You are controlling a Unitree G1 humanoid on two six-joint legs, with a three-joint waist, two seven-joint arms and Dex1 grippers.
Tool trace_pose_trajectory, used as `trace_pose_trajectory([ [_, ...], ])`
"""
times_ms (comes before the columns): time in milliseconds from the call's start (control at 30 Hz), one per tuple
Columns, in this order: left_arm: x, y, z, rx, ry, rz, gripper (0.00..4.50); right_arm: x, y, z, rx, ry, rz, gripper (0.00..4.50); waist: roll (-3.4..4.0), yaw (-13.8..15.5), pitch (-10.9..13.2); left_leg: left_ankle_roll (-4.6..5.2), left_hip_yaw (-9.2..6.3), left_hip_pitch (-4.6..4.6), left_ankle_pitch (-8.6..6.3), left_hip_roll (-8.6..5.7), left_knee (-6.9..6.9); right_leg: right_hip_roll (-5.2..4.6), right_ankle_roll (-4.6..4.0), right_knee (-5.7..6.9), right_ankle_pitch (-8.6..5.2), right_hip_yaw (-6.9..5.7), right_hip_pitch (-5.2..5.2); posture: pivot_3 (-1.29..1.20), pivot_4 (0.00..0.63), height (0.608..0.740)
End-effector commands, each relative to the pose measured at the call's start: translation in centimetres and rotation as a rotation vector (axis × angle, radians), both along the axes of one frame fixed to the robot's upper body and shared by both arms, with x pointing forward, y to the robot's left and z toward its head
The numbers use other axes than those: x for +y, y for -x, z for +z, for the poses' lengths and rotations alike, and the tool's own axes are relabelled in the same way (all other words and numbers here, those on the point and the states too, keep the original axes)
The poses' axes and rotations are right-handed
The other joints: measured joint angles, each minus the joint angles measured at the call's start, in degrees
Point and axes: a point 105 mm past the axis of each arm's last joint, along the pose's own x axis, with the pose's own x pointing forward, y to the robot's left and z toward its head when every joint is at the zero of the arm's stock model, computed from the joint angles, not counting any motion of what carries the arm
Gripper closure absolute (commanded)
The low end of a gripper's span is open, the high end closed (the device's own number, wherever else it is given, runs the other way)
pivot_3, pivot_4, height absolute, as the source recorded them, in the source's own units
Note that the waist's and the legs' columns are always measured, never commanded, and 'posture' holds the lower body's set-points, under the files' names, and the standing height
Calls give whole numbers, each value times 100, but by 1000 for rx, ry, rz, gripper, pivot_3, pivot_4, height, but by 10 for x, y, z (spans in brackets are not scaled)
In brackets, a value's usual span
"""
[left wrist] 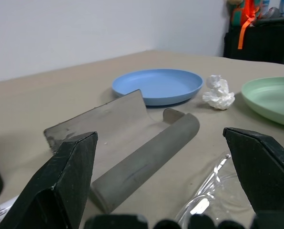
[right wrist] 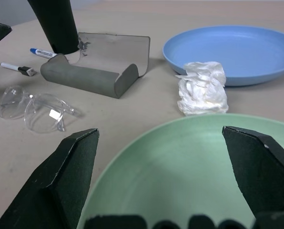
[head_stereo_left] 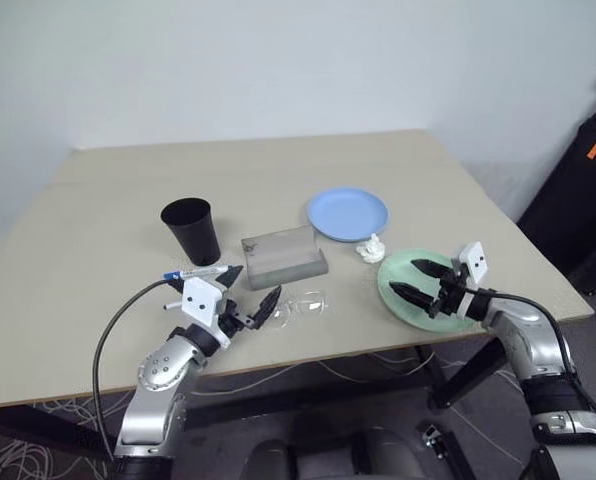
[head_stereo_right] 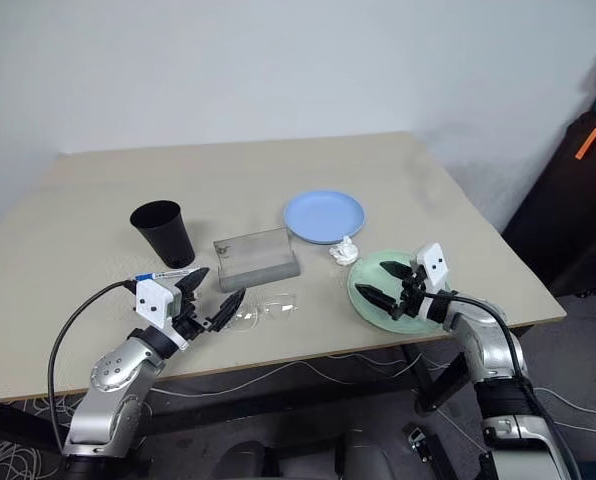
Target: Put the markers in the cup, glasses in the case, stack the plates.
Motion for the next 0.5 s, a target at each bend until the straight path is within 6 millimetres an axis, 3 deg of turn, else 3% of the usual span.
trace_pose_trajectory([
  [33, -6, -4, 13, -54, -1, -27, 11, -6, -6, 25, -95, 0, -9, 20, 0, 2, 0, 0, -1, 0, 0, 0, 0, 0, 0, 0, 0, 0, 0, 0, 0, 740],
  [267, -9, -11, 17, -71, 10, -36, 11, -9, -13, 32, -133, 14, -46, 20, 0, 2, 0, 0, -3, 2, 0, 0, 1, 1, 0, 1, 0, -1, 1, 0, 0, 740],
  [500, -12, -18, 14, -71, 12, -42, 11, -10, -4, 41, -149, 29, -64, 20, 2, 5, -1, 1, -3, -2, 0, -2, 0, 1, 0, -2, 0, 0, 1, 0, 0, 740],
])
